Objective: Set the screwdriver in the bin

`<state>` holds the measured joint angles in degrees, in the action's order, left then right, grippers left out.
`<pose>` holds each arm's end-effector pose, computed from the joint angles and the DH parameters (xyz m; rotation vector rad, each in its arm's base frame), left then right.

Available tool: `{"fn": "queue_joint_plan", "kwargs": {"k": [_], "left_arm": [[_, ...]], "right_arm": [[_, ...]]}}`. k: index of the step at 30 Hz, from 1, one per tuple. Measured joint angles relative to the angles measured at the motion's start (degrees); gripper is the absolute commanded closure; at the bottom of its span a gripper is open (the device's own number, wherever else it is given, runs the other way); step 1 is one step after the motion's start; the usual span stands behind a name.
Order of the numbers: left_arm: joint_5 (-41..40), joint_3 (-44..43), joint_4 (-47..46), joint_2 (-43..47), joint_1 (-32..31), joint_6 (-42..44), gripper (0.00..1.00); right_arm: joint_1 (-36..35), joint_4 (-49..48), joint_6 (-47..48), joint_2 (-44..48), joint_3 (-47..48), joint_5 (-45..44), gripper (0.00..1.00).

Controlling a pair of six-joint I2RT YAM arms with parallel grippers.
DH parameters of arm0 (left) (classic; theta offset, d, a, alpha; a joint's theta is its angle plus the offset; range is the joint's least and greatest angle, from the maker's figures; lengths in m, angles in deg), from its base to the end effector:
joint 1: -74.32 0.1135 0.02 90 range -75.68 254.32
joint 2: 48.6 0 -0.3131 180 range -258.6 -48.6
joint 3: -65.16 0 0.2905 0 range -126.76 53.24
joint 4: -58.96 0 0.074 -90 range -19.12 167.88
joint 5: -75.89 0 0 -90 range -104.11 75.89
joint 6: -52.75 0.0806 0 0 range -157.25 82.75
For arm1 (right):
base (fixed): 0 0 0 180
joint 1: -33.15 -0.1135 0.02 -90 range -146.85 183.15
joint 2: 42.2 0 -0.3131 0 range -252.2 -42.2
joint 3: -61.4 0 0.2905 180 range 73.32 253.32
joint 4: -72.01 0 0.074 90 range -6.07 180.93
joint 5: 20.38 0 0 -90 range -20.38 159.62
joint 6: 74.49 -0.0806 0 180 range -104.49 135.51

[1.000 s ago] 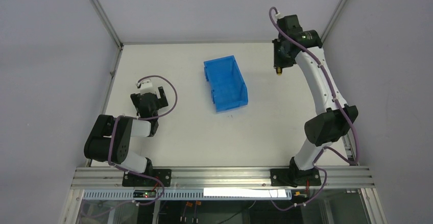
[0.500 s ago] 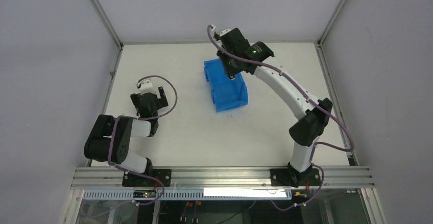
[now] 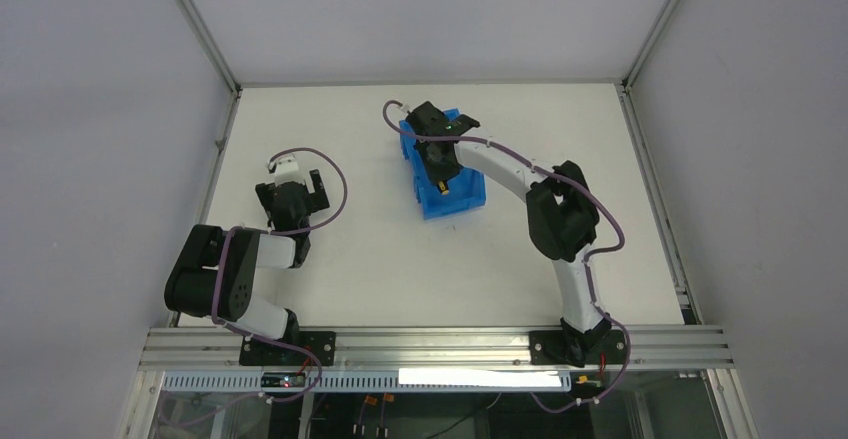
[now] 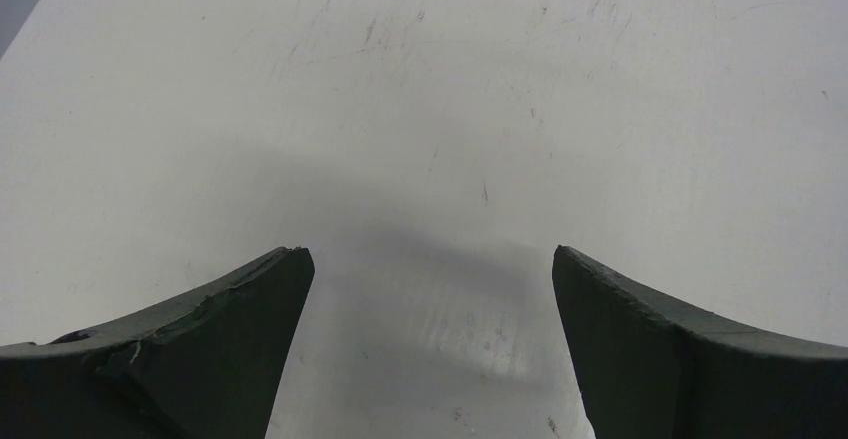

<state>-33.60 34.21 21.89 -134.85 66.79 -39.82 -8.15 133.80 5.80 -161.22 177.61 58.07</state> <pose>0.3082 -0.0136 0.1402 -0.1505 1.8689 0.1998 0.4071 0.3361 0.2349 -0.6649 2.5729 0.0153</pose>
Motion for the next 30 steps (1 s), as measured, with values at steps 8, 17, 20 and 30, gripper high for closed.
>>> {"fn": "queue_joint_plan", "kwargs": {"k": [8,17,20,30], "left_arm": [[0.0,0.0,0.0,0.0,0.0,0.0,0.01],[0.0,0.0,0.0,0.0,0.0,0.0,0.01],[0.0,0.0,0.0,0.0,0.0,0.0,0.01],[0.0,0.0,0.0,0.0,0.0,0.0,0.01]], "right_arm": [[0.9,-4.4,-3.4,-4.4,-3.9,-0.1,0.94],[1.1,-5.8,-4.1,-6.8,-3.9,-0.5,0.58],[1.1,-5.4,-4.2,-6.7,-3.7,-0.6,0.48],[1.1,-1.3,-2.2,-0.3,-0.5,-1.4,0.36]]}}
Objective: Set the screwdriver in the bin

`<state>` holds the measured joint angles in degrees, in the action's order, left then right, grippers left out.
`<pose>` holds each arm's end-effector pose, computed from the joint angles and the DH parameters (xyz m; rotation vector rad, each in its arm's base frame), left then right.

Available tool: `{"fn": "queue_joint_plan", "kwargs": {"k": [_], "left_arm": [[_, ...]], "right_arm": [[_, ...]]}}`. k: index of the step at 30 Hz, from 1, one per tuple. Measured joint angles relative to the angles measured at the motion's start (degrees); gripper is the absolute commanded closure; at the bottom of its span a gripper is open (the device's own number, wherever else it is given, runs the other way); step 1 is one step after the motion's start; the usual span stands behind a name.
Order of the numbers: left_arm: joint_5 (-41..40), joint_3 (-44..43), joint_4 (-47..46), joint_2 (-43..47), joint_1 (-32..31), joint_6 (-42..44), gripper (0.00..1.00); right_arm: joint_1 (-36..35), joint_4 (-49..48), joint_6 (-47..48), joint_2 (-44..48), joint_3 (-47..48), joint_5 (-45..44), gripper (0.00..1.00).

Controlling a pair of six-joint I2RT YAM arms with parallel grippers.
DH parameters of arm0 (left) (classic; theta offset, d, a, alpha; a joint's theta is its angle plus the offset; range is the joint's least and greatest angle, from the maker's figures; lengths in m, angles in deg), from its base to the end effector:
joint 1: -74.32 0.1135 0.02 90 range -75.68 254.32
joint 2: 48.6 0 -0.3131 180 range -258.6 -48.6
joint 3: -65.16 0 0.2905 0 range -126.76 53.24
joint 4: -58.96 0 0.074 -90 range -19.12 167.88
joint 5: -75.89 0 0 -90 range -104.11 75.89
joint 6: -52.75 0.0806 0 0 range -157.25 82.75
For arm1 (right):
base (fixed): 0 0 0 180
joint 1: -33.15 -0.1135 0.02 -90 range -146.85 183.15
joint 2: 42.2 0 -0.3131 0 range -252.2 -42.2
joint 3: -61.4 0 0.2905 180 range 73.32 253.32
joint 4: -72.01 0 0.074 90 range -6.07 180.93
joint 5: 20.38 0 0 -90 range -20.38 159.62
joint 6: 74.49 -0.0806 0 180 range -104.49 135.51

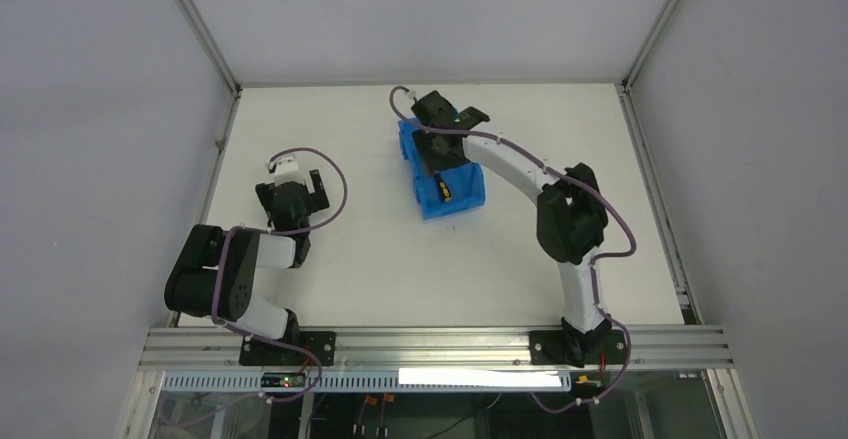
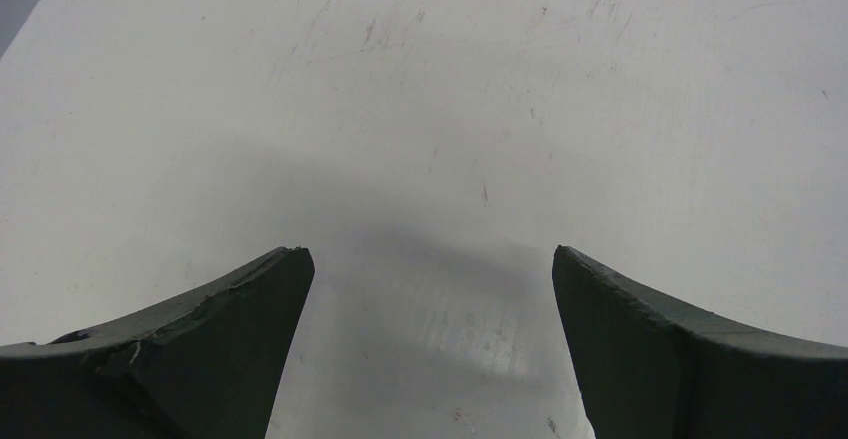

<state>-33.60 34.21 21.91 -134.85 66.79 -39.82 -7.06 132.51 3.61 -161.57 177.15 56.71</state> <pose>0.3082 -0.0136 0.1401 -0.1504 1.8693 0.1999 0.4164 0.3285 0.2308 -0.5789 2.5761 -0.0019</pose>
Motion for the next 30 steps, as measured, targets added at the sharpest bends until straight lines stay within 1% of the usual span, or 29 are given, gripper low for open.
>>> {"fn": "queue_joint_plan", "kwargs": {"k": [1,2,3,4,8,12,14,15,18,22,26,30], "left_arm": [[0.0,0.0,0.0,0.0,0.0,0.0,0.01],[0.0,0.0,0.0,0.0,0.0,0.0,0.01],[0.0,0.0,0.0,0.0,0.0,0.0,0.01],[0.0,0.0,0.0,0.0,0.0,0.0,0.01],[0.0,0.0,0.0,0.0,0.0,0.0,0.01],[0.0,0.0,0.0,0.0,0.0,0.0,0.01],[0.0,0.0,0.0,0.0,0.0,0.0,0.01],[0.0,0.0,0.0,0.0,0.0,0.0,0.01],[0.0,0.0,0.0,0.0,0.0,0.0,0.01],[0.0,0.0,0.0,0.0,0.0,0.0,0.01],[0.0,0.0,0.0,0.0,0.0,0.0,0.01],[0.0,0.0,0.0,0.0,0.0,0.0,0.01]], "right_arm": [[0.0,0.1,0.3,1.6,0.3,0.0,0.30],[0.0,0.2,0.6,3.7,0.7,-0.2,0.21],[0.1,0.1,1.1,6.2,0.9,-0.2,0.05],[0.2,0.1,1.5,8.6,1.0,-0.3,0.02],[1.0,-1.5,2.6,16.8,-0.1,-0.3,0.01],[4.2,-7.0,2.9,27.8,-9.4,0.1,0.01],[6.8,-10.6,2.8,33.0,-16.5,0.5,0.01],[8.7,-13.3,2.5,36.0,-21.5,0.8,0.01],[13.7,-19.3,1.5,42.1,-32.9,0.9,0.01],[20.1,-29.7,-0.3,51.5,-50.8,-2.1,0.01],[21.6,-41.2,-1.8,59.2,-65.7,-9.4,0.01],[21.7,-49.8,-2.4,60.4,-73.4,-15.2,0.01]]}}
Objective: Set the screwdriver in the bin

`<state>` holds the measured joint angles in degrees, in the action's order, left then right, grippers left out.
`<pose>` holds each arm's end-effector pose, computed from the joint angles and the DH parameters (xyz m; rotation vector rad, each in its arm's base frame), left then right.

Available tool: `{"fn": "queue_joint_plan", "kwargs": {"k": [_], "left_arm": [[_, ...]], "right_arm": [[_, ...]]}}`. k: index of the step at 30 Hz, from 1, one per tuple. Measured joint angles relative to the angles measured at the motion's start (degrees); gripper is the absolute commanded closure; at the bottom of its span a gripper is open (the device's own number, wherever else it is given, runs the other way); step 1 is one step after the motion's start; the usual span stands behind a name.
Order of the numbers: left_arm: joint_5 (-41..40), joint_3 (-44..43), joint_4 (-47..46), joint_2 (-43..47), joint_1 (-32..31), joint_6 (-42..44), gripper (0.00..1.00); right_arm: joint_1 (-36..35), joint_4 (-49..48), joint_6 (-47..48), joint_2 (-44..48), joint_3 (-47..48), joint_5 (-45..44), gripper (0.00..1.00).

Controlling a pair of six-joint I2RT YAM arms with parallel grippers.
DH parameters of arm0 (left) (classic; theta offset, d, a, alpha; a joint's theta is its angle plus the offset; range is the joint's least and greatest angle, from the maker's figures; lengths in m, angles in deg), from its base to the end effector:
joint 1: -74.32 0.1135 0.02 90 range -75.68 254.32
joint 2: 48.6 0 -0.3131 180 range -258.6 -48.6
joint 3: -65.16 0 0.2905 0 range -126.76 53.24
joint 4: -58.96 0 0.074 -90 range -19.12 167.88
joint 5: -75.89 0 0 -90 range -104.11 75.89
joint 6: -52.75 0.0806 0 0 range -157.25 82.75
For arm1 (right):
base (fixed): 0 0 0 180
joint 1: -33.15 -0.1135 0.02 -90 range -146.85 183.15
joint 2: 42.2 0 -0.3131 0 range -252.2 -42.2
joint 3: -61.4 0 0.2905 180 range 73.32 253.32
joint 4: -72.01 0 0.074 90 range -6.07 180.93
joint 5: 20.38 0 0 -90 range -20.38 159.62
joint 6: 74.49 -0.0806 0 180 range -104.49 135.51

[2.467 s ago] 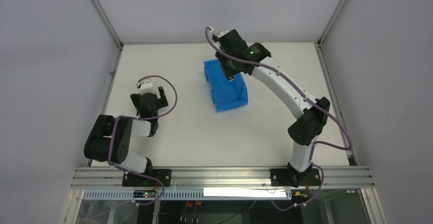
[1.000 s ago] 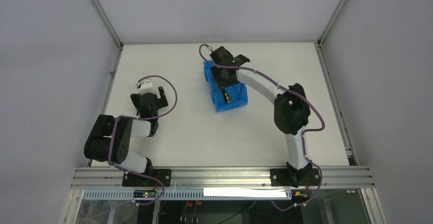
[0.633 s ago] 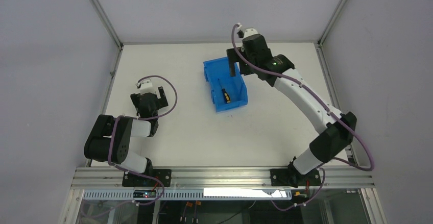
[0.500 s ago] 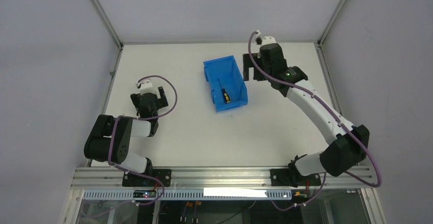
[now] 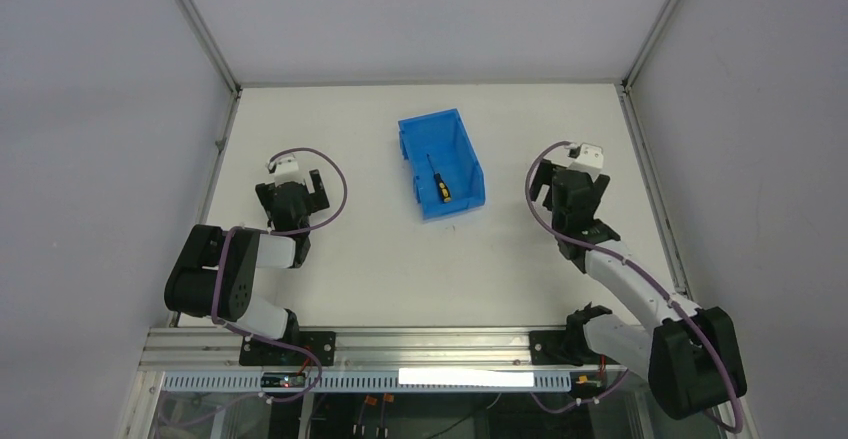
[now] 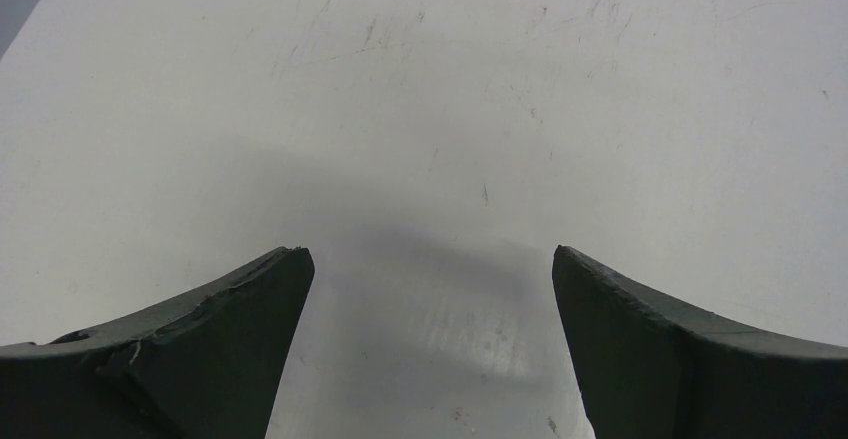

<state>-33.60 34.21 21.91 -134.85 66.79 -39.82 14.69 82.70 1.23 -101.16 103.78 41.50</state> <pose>0.3082 -0.0136 0.1401 -0.1504 1.8693 0.1999 0.2643 0.0482 0.2324 0.2283 1.9761 -0.1347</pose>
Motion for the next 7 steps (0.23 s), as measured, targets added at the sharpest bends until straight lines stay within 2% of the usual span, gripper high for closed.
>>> {"fn": "queue_joint_plan", "kwargs": {"k": [7], "left_arm": [[0.0,0.0,0.0,0.0,0.0,0.0,0.01]], "right_arm": [[0.1,-6.6,0.6,-2.5,-3.5,-5.2,0.01]]}}
